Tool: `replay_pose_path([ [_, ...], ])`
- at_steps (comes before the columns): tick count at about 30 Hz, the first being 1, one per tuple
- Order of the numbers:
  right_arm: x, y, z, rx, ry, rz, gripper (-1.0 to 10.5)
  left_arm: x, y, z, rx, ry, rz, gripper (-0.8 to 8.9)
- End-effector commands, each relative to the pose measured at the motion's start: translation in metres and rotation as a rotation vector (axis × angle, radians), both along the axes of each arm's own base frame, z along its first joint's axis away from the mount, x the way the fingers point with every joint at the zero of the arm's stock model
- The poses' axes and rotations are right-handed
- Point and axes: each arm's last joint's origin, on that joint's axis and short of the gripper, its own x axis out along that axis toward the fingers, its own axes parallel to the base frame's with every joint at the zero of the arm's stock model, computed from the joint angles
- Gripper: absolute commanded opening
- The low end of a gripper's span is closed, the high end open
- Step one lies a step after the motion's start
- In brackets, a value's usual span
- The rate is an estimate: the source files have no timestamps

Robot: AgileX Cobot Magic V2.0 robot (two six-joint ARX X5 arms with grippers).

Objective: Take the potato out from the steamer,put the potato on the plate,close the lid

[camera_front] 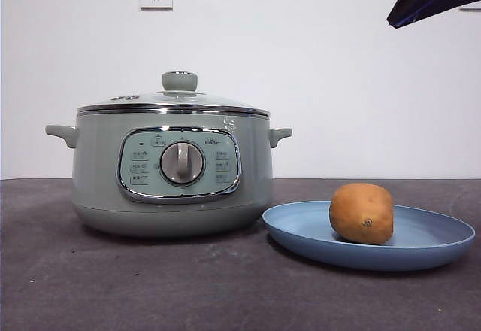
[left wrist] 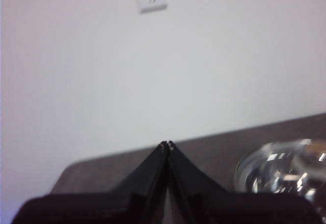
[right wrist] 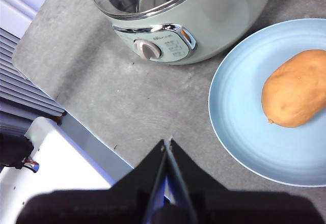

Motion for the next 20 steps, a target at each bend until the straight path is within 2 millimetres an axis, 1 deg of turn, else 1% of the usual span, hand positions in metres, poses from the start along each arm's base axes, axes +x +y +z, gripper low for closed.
replay_pose_path([
  [1, 0.000, 0.000, -0.003, -0.002, 0.003, -0.002, 0.0, -0.003, 0.001, -0.034, -0.039, 0.022, 0.047, -0.04],
  [5, 0.000, 0.000, -0.003, -0.002, 0.003, -0.002, 0.0, -0.006, 0.002, -0.071, -0.069, 0.058, 0.077, -0.04],
  [8, 0.000, 0.000, -0.003, -0.002, 0.003, -0.002, 0.0, -0.007, 0.002, -0.092, -0.070, 0.078, 0.082, -0.04],
  [14, 0.000, 0.000, -0.003, -0.002, 0.003, -0.002, 0.0, -0.006, 0.002, -0.121, -0.089, 0.109, 0.086, -0.04],
  [20, 0.000, 0.000, -0.003, -0.002, 0.003, -0.002, 0.0, -0.005, 0.002, -0.140, -0.094, 0.148, 0.087, -0.04],
])
